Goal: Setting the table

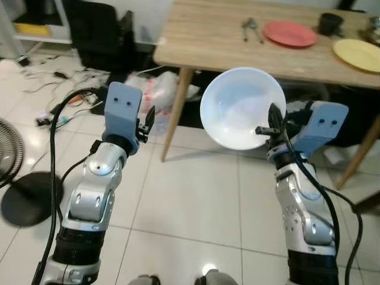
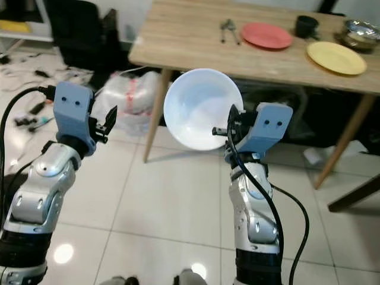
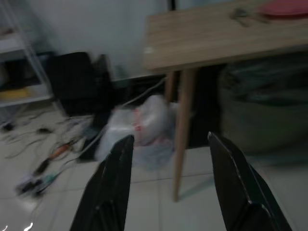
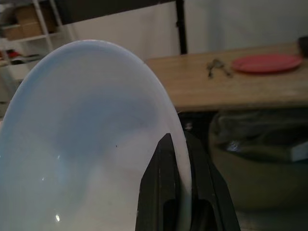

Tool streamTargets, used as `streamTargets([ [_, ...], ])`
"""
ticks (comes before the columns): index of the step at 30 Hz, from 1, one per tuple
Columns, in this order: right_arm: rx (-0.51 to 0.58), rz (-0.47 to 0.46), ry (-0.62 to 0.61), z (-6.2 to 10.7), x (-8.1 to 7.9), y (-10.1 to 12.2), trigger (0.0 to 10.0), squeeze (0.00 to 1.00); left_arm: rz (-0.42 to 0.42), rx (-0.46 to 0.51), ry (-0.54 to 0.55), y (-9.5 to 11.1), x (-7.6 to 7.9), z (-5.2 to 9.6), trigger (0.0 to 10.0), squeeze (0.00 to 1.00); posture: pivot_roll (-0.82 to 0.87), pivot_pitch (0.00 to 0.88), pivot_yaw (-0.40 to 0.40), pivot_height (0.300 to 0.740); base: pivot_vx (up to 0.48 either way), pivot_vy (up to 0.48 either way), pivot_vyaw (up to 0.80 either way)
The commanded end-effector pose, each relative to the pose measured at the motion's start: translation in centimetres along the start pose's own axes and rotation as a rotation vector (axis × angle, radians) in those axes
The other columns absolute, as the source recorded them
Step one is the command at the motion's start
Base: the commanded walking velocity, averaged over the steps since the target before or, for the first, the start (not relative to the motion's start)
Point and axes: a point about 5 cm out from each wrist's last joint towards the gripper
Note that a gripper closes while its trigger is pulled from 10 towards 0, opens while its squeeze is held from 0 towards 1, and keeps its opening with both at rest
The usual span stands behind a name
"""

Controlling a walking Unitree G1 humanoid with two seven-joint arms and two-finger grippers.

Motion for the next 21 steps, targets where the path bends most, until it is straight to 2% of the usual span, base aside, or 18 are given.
streamTargets([
  [1, -0.002, 0.000, -0.019, 0.2, 0.5, -0.1, 10.0, 0.00, -0.003, -0.011, -0.012, -0.3, 0.4, 0.0, 10.0, 0.00, -0.09, 0.037, 0.061, 0.740, -0.289, 0.000, 0.00],
  [6, -0.003, 0.001, -0.022, 0.3, 0.5, -0.2, 10.0, 0.00, -0.002, -0.012, -0.012, -0.4, 0.4, 0.0, 10.0, 0.00, -0.09, 0.037, 0.061, 0.740, -0.277, 0.000, 0.00],
  [17, -0.004, 0.004, -0.026, 0.3, 0.6, -0.1, 10.0, 0.00, 0.028, -0.049, 0.034, -0.7, 0.0, -0.4, 10.0, 0.00, -0.10, 0.036, 0.063, 0.740, 0.000, 0.000, 0.00],
  [21, -0.002, 0.005, -0.028, 0.3, 0.6, -0.1, 10.0, 0.00, 0.004, -0.057, 0.099, -1.0, -1.0, -0.7, 10.0, 0.00, -0.10, 0.036, 0.064, 0.740, 0.194, 0.000, 0.00],
])
Point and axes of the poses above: a point about 5 cm out from each wrist's last joint towards the gripper, its own z axis pointing back from the gripper into the wrist, its own y axis along the axis of the wrist's last joint, x = y × z, and after that the axes turned 15 degrees about z, right-handed
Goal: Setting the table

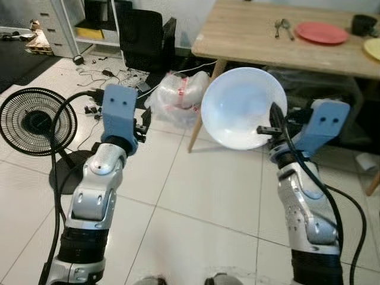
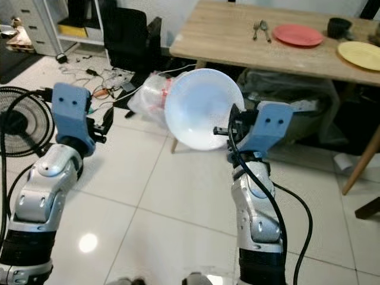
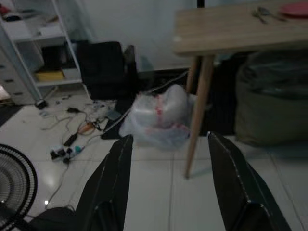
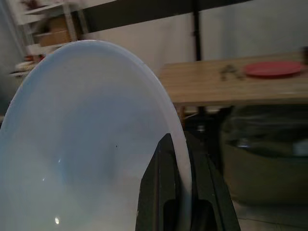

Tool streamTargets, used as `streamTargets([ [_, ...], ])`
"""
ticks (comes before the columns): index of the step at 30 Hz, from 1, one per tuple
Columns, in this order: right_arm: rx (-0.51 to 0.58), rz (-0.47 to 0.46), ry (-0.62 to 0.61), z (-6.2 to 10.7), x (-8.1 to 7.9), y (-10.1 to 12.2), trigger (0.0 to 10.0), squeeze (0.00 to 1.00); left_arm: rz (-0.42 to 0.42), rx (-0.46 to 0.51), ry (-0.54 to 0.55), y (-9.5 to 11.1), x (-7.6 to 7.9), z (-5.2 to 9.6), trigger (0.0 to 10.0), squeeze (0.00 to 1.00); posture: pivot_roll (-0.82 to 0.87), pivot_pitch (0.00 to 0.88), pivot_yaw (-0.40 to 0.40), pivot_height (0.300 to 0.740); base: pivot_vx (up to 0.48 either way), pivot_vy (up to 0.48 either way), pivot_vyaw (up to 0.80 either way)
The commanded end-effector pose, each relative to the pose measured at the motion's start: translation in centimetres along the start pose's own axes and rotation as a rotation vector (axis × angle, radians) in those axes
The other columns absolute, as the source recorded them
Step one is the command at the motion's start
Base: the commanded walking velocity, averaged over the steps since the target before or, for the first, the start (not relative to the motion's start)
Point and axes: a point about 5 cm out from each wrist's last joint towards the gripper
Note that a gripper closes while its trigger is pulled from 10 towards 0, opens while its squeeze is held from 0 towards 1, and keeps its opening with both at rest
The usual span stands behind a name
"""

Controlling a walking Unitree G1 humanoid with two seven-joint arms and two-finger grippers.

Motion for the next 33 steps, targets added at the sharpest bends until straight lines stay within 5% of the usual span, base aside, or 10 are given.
streamTargets([
  [1, 0.007, 0.000, -0.010, 0.09, 0.17, 0.09, 10.0, 0.00, -0.015, -0.013, 0.027, -0.21, -0.45, -0.22, 10.0, 0.00, -0.10, 0.037, 0.065, 0.740, 0.480, 0.000, 0.00],
  [13, 0.000, -0.008, -0.008, 0.23, 0.13, -0.02, 10.0, 0.00, -0.035, -0.006, 0.008, -0.15, -0.08, -0.15, 10.0, 0.00, -0.10, 0.039, 0.066, 0.740, 0.480, 0.000, 0.00],
  [33, -0.006, -0.018, -0.024, 0.37, 0.44, -0.08, 10.0, 0.00, -0.052, -0.002, -0.045, -0.23, 0.51, 0.03, 10.0, 0.00, -0.10, 0.046, 0.068, 0.740, 0.480, 0.000, -0.78],
])
Point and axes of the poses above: a point about 5 cm out from each wrist's last joint towards the gripper, its own z axis pointing back from the gripper into the wrist, its own y axis along the axis of the wrist's last joint, x = y × z, and after that the axes turned 15 degrees about z, right-handed
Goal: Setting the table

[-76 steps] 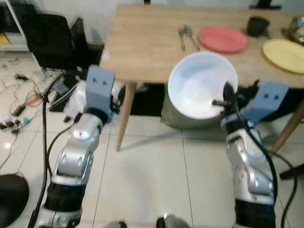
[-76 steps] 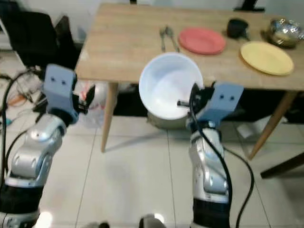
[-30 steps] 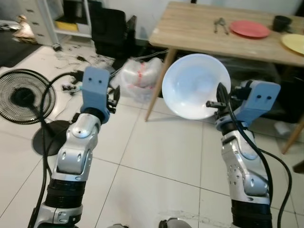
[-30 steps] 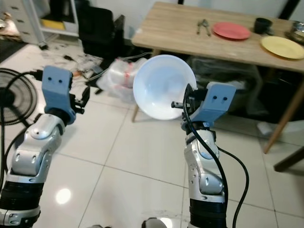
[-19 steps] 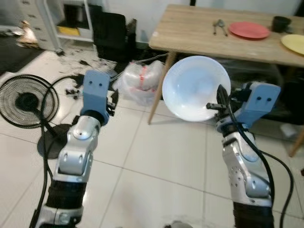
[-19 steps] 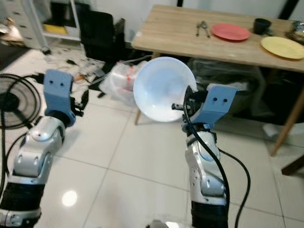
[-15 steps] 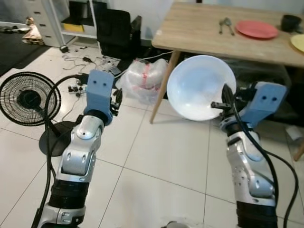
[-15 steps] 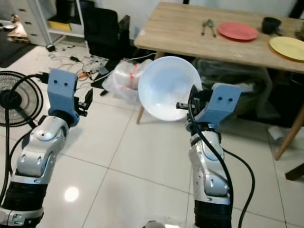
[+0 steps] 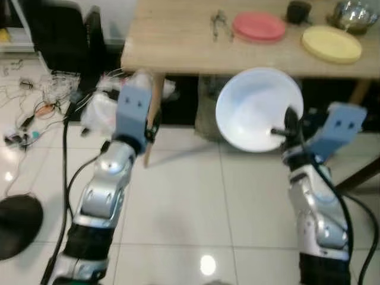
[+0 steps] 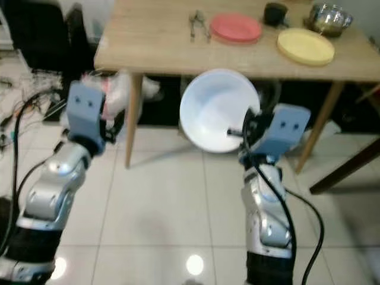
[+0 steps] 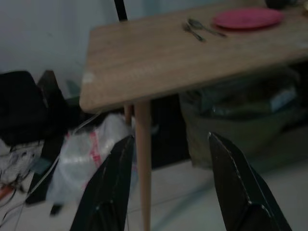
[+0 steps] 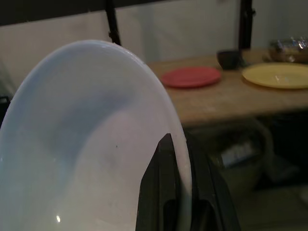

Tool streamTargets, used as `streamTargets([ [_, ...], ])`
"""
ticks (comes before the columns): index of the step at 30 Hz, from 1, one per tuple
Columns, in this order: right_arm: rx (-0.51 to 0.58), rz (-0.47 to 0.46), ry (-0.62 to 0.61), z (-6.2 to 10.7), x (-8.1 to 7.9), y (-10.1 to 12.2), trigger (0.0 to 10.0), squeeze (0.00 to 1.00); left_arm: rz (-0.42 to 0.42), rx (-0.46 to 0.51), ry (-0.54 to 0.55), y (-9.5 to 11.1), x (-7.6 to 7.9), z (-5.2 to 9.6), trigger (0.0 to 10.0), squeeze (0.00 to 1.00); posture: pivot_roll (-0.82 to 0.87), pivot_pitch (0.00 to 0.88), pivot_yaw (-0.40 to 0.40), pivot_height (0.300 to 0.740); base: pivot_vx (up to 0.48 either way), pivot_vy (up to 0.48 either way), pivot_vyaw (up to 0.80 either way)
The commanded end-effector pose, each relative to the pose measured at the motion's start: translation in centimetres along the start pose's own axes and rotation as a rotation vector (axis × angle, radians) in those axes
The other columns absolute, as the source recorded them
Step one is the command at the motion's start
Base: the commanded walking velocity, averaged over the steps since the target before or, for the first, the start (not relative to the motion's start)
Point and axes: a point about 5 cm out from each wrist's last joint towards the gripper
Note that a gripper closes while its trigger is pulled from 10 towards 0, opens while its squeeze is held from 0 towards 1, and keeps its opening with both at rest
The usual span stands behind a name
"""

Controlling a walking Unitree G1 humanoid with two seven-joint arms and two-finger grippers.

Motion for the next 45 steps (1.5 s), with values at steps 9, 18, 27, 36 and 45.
streamTargets([
  [9, -0.005, 0.002, -0.014, 0.1, 0.4, -0.1, 10.0, 0.00, 0.002, -0.012, -0.021, -0.3, 0.3, 0.1, 10.0, 0.00, -0.10, 0.051, 0.071, 0.740, 0.480, 0.000, -0.78],
  [18, -0.008, 0.004, -0.024, 0.1, 0.6, -0.1, 10.0, 0.00, 0.010, -0.012, -0.102, -0.3, 1.2, 0.2, 10.0, 0.00, -0.10, 0.050, 0.074, 0.740, 0.471, 0.000, -0.78],
  [27, -0.009, 0.004, -0.030, 0.1, 0.7, -0.2, 10.0, 0.00, 0.019, -0.007, -0.224, -0.1, 2.5, 0.6, 10.0, 0.00, -0.11, 0.047, 0.075, 0.740, 0.407, 0.000, -0.78],
  [36, -0.006, 0.007, -0.039, -0.1, 0.8, -0.1, 10.0, 0.00, 0.024, 0.000, -0.259, 0.0, 2.9, 0.5, 10.0, 0.00, -0.11, 0.030, 0.077, 0.740, 0.407, 0.000, -0.78],
  [45, -0.006, 0.009, -0.047, -0.1, 0.9, -0.1, 10.0, 0.00, 0.025, 0.000, -0.270, 0.0, 3.1, 0.5, 10.0, 0.00, -0.12, 0.029, 0.079, 0.740, 0.409, 0.000, -0.78],
])
Point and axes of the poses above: a point about 5 cm out from each wrist's last joint towards the gripper, its own z axis pointing back from the gripper into the wrist, its own y axis along the axis of the wrist's last joint, x = y × z, and after that the axes turned 15 degrees about z, right-handed
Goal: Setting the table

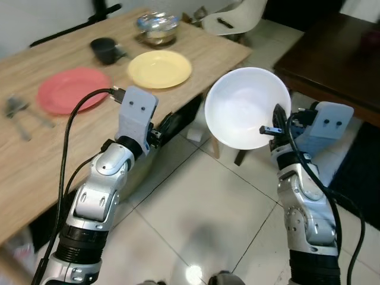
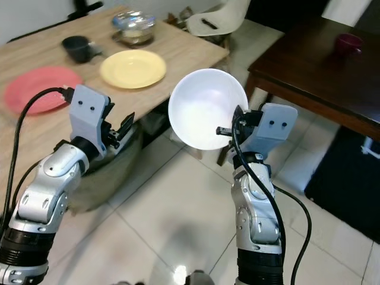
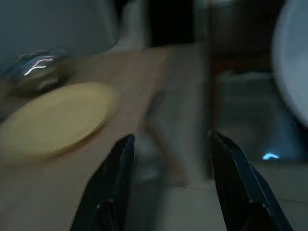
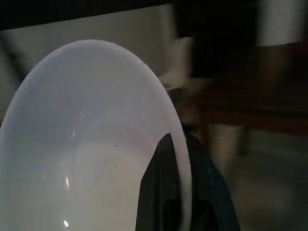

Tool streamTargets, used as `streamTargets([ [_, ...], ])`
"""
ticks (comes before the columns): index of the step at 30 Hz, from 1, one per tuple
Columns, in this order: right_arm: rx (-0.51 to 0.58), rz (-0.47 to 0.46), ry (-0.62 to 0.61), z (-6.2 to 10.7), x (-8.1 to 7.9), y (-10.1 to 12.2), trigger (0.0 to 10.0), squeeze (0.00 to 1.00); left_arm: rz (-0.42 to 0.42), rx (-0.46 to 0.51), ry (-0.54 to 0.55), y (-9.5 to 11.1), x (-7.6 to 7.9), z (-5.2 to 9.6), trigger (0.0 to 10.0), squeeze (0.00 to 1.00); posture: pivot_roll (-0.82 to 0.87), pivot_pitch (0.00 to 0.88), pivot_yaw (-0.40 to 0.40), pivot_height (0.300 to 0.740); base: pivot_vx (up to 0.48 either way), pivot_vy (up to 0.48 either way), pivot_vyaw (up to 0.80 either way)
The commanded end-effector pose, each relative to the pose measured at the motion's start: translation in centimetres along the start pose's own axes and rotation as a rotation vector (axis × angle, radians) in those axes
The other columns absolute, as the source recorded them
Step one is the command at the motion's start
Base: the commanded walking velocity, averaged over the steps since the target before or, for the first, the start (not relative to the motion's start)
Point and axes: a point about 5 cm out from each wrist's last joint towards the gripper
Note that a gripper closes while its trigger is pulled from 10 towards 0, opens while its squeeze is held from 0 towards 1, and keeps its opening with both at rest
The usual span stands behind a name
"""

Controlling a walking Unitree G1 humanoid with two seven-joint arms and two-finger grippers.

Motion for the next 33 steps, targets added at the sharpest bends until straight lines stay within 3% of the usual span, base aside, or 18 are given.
streamTargets([
  [1, 0.011, -0.009, 0.004, 0.01, -0.24, 0.21, 10.0, 0.00, -0.009, -0.003, 0.001, -0.12, -0.35, 0.22, 10.0, 0.00, -0.12, 0.031, 0.080, 0.740, 0.405, 0.000, -0.78],
  [28, 0.010, 0.008, -0.041, -0.06, 0.70, 0.22, 10.0, 0.00, -0.007, -0.001, -0.031, -0.16, 0.08, -0.39, 10.0, 0.00, -0.14, 0.029, 0.095, 0.740, 0.408, 0.000, -0.78],
  [33, 0.026, 0.009, -0.025, -0.10, 0.70, 0.46, 10.0, 0.00, -0.010, 0.004, -0.023, -0.15, 0.15, -0.58, 10.0, 0.00, -0.14, 0.028, 0.097, 0.740, 0.406, 0.000, -0.08],
])
Point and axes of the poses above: a point about 5 cm out from each wrist's last joint towards the gripper, its own z axis pointing back from the gripper into the wrist, its own y axis along the axis of the wrist's last joint, x = y × z, and after that the axes turned 15 degrees about z, right-handed
